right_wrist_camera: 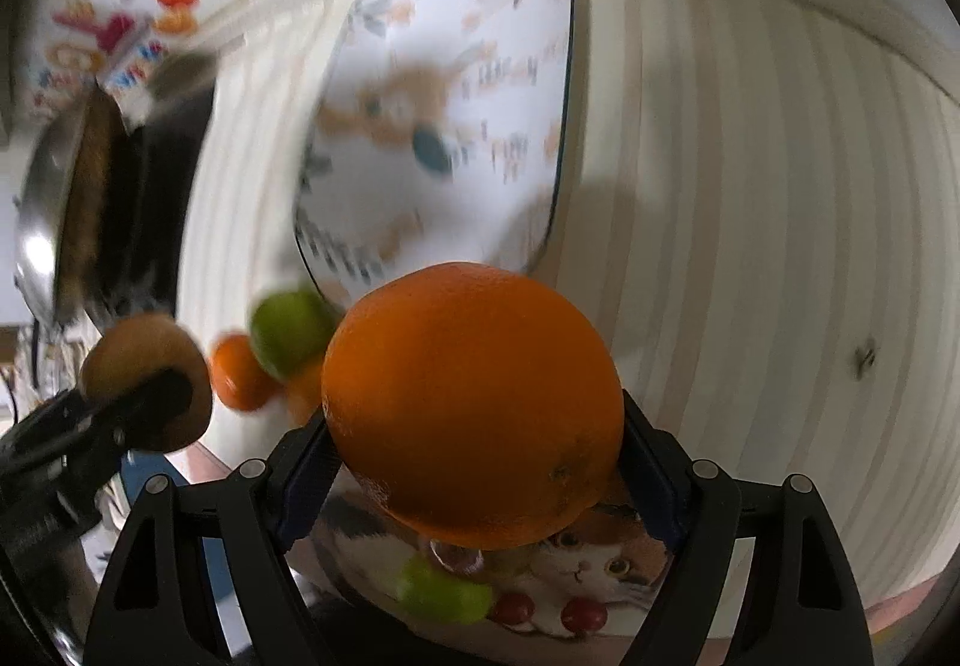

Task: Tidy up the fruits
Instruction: 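Carry both fruits to the floral plate and open both grippers to release them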

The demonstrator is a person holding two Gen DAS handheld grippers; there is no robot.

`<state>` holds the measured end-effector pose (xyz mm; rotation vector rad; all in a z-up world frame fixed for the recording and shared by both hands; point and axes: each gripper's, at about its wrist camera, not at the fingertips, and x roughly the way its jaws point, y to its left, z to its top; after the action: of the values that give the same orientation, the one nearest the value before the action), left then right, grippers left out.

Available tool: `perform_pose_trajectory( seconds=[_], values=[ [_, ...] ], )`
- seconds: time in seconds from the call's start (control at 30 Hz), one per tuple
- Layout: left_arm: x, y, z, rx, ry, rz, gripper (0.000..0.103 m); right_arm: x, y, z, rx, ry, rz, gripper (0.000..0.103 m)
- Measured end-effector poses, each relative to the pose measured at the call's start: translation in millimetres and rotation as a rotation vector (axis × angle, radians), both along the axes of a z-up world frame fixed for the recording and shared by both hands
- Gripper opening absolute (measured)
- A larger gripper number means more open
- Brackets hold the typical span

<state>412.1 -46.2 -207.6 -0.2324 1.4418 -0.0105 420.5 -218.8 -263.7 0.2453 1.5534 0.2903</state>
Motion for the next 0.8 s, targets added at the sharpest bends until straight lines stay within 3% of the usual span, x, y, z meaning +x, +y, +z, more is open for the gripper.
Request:
perform_pose_trajectory(
  seconds=[0.17,0.4,0.67,0.8],
  values=[
    [81.7,0.7,-7.2,-0.044,-0.006,-0.008,0.064,57.6,-5.5,18.4,-0.032,-0.107,-0.001,0.085],
    [172.3,-2.9,-41.8,-0.063,0.043,-0.018,0.064,130.2,12.2,4.3,-0.124,-0.187,0.088,0.085],
    [205.0,-3.7,-77.9,-0.102,0.122,-0.013,0.064,180.0,27.0,-32.8,-0.167,-0.159,0.194,0.085],
    [210.2,0.1,-93.7,-0.105,0.149,-0.002,0.064,187.3,23.6,-44.6,-0.157,-0.116,0.185,0.085]
  ],
)
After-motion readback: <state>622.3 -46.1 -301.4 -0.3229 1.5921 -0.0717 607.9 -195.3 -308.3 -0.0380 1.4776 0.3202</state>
